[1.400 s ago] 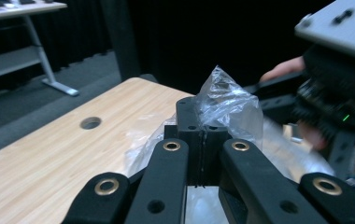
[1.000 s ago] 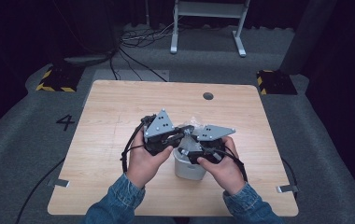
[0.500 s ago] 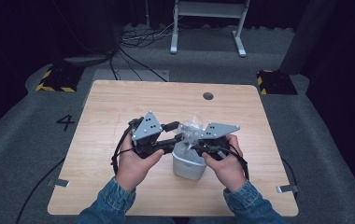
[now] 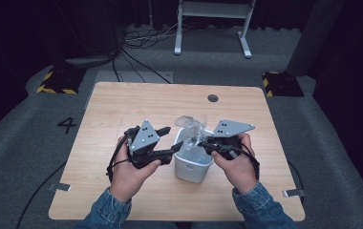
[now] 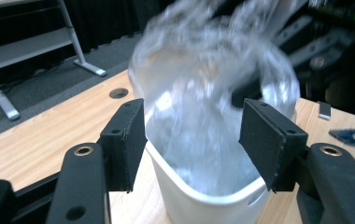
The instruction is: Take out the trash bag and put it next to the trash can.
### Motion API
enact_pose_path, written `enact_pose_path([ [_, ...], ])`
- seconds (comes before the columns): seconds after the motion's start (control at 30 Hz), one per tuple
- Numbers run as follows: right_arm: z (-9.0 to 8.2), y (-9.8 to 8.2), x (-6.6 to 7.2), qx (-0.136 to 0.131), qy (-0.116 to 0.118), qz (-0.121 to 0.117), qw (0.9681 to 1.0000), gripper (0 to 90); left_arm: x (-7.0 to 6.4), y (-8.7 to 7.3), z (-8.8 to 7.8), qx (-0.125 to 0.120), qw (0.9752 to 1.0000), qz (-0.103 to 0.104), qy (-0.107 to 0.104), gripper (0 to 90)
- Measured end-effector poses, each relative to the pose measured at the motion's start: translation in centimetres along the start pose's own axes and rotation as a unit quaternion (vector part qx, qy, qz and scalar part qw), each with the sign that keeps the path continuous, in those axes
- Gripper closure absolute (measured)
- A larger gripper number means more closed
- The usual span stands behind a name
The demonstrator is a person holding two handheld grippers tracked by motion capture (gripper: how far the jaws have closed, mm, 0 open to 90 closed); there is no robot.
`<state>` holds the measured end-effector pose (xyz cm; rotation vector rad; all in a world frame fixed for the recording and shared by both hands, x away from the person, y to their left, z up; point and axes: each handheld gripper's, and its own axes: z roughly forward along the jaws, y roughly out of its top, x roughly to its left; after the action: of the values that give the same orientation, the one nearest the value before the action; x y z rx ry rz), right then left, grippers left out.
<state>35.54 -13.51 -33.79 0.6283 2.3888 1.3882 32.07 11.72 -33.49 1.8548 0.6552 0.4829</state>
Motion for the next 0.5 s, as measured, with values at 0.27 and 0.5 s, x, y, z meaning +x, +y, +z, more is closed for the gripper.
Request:
enact_pose_path([
  [0.27, -0.6, 1.0, -0.1, -0.009, -0.003, 0.0, 1.0, 90.0, -0.1, -1.0, -0.3, 0.01, 0.9999, -0.005, 0.007, 40.1],
  [0.5, -1.6, 2.3, -0.2, -0.023, -0.009, -0.009, 0.9997, 90.0, 0.7, -2.0, -1.3, 0.025, 0.9993, -0.006, 0.029, 39.1],
])
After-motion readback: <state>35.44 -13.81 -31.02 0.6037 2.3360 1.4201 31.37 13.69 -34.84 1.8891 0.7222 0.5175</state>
